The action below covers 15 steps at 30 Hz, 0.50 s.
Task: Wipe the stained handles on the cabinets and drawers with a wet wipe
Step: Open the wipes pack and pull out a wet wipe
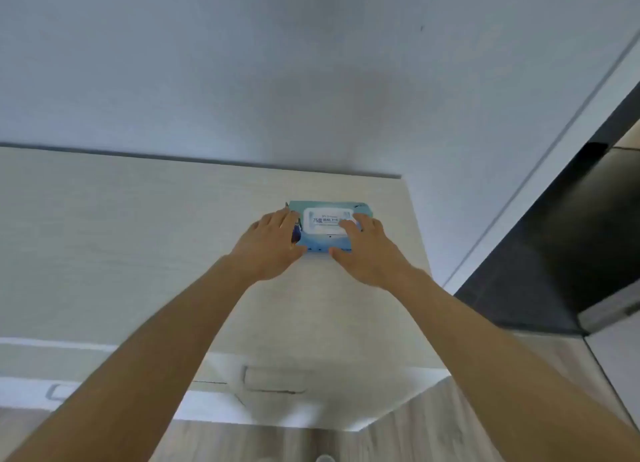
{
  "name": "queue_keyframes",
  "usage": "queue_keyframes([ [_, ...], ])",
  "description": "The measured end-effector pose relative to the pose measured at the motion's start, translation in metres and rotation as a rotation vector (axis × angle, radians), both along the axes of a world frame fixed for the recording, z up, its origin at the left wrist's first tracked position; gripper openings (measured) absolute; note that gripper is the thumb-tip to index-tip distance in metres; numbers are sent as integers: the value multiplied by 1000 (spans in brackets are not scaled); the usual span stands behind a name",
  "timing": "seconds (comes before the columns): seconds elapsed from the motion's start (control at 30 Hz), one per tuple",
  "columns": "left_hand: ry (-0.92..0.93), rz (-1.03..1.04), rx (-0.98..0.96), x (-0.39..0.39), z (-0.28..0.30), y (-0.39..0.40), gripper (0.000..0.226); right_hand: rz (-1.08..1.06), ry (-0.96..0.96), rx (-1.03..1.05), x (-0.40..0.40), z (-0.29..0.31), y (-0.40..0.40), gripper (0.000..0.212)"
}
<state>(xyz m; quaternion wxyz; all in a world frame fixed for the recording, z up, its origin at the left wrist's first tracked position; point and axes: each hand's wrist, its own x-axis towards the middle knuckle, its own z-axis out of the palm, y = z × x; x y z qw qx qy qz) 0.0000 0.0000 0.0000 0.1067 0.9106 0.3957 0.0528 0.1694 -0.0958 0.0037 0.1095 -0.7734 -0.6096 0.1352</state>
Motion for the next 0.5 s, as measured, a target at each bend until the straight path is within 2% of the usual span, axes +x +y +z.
queue_keyframes([
  [0.13, 117, -34, -39, 16, -16, 12, 75, 39, -41, -5, 11, -18, 18, 65],
  [0.23, 173, -91, -24, 19, -29, 17, 74, 52, -59, -10, 15, -33, 23, 65],
  [0.5, 99, -146, 144, -12, -46, -3, 72, 59, -188, 161, -7, -51, -16, 63],
])
